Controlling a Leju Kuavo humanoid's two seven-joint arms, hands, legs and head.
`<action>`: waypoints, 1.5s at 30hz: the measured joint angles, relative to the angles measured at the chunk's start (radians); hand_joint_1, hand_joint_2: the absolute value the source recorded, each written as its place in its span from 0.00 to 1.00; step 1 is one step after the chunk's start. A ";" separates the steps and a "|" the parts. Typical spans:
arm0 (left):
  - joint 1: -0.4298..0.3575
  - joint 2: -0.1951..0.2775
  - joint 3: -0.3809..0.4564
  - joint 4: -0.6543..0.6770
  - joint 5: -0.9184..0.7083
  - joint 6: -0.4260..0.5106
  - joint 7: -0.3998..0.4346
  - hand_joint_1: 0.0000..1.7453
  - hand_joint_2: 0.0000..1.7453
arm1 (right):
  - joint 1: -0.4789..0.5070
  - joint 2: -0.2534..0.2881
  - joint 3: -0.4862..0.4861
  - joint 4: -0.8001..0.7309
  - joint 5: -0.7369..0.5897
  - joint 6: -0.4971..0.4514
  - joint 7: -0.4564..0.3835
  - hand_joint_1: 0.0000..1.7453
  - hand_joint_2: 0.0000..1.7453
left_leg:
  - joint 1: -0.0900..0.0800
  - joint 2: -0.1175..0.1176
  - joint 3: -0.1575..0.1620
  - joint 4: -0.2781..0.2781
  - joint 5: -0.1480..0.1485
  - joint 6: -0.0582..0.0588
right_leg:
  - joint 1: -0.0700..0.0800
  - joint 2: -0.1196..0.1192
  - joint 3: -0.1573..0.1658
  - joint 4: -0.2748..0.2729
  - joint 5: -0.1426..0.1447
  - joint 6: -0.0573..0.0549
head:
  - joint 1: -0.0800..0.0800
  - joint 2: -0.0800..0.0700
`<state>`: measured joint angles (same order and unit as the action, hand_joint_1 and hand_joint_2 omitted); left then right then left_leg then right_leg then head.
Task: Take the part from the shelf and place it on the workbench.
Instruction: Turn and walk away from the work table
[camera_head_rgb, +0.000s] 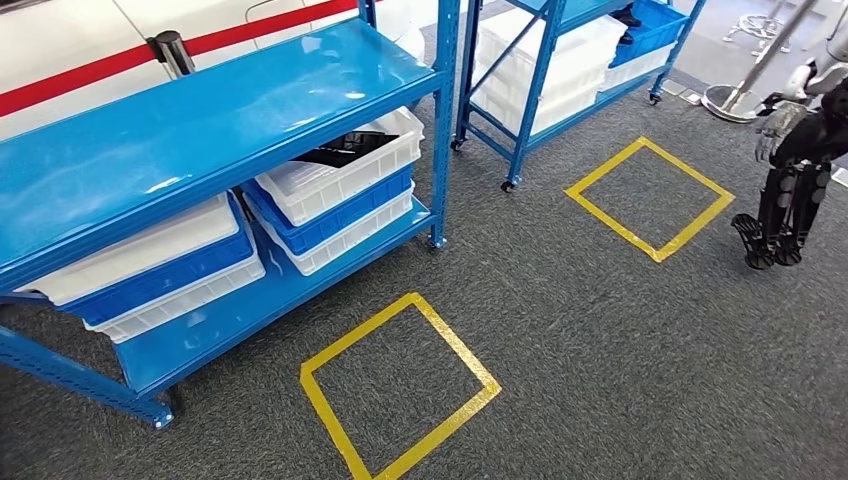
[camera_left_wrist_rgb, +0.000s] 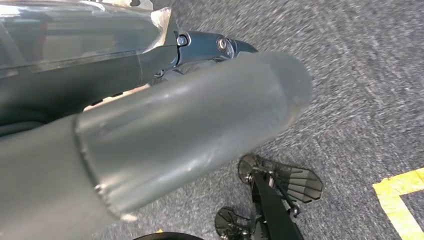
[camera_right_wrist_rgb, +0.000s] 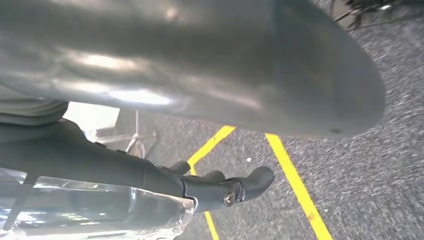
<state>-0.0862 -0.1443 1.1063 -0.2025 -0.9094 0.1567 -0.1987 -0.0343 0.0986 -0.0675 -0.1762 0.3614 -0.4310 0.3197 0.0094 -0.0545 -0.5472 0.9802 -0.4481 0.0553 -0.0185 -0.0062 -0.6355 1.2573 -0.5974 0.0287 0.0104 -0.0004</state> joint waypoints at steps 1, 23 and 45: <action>0.000 -0.001 0.000 0.000 -0.001 0.000 0.000 0.00 0.00 | 0.001 -0.001 0.000 0.000 0.000 0.000 0.000 0.00 0.00 | 0.002 -0.015 0.001 0.002 0.000 -0.004 | -0.005 0.007 0.026 -0.058 0.029 0.012 | 0.000 0.000; -0.002 -0.001 -0.001 0.000 -0.005 -0.002 -0.005 0.00 0.00 | -0.007 -0.004 0.000 0.000 -0.003 -0.018 -0.031 0.00 0.00 | -0.018 0.102 -0.021 0.030 -0.017 -0.001 | 0.022 -0.120 0.132 -0.253 0.081 -0.020 | -0.014 0.000; -0.001 -0.006 -0.001 0.000 -0.016 0.000 -0.003 0.00 0.00 | -0.003 -0.003 -0.001 0.000 0.010 -0.053 -0.021 0.00 0.00 | 0.004 0.054 -0.185 0.343 -0.139 -0.044 | 0.005 -0.016 0.118 -0.237 0.079 -0.028 | -0.014 0.000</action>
<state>-0.0872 -0.1507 1.1056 -0.2025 -0.9251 0.1564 -0.2021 -0.0376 0.0956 -0.0687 -0.1759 0.3716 -0.4841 0.2990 0.0132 -0.0008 -0.7320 1.3229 -0.5875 0.0116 -0.0138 -0.0220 -0.5171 1.0208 -0.5183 0.0003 -0.0031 -0.0004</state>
